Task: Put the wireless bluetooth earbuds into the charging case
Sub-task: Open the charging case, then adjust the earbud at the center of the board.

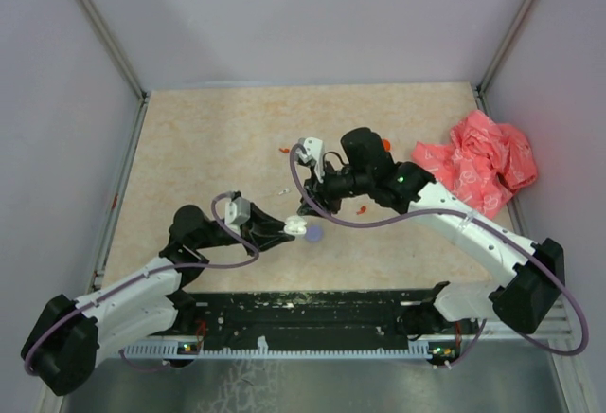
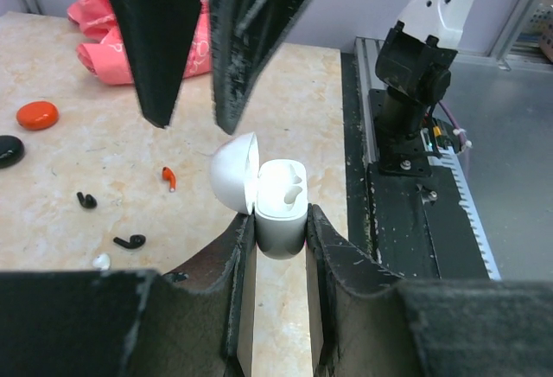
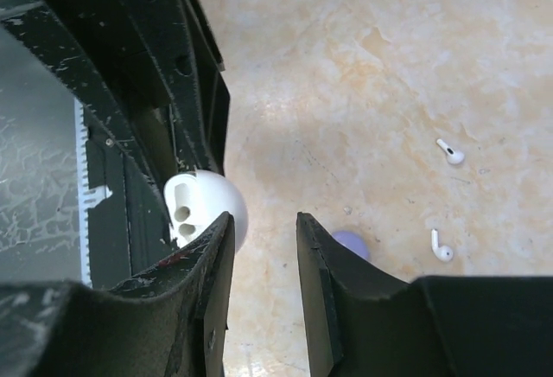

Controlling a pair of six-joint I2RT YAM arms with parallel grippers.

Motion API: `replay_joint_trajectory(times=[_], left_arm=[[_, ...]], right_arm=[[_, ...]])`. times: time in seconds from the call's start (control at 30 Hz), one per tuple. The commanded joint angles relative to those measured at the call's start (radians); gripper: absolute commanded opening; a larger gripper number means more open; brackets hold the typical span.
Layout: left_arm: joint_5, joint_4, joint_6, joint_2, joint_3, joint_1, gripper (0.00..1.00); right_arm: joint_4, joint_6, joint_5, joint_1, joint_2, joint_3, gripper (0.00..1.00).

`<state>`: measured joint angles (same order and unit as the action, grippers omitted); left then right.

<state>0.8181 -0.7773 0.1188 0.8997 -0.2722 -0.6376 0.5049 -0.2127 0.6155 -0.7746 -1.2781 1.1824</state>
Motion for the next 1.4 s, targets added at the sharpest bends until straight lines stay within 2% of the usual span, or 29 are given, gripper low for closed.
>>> replay_joint_trajectory(times=[0.0,0.9,1.37], left_arm=[[0.036,0.005,-0.033,-0.017,0.016,-0.004,0.00],[-0.001,0.032,-0.070,-0.048,0.044,-0.004,0.00],[-0.101,0.064,-0.072,-0.046,0.050,-0.003,0.00]], right_arm=[[-0.089,0.054,-0.026,0.025,0.037,-0.010,0.35],[-0.159,0.216,-0.161,0.091,0.008,-0.028,0.43],[-0.214,0.288,-0.314,0.110,0.008,-0.060,0.53]])
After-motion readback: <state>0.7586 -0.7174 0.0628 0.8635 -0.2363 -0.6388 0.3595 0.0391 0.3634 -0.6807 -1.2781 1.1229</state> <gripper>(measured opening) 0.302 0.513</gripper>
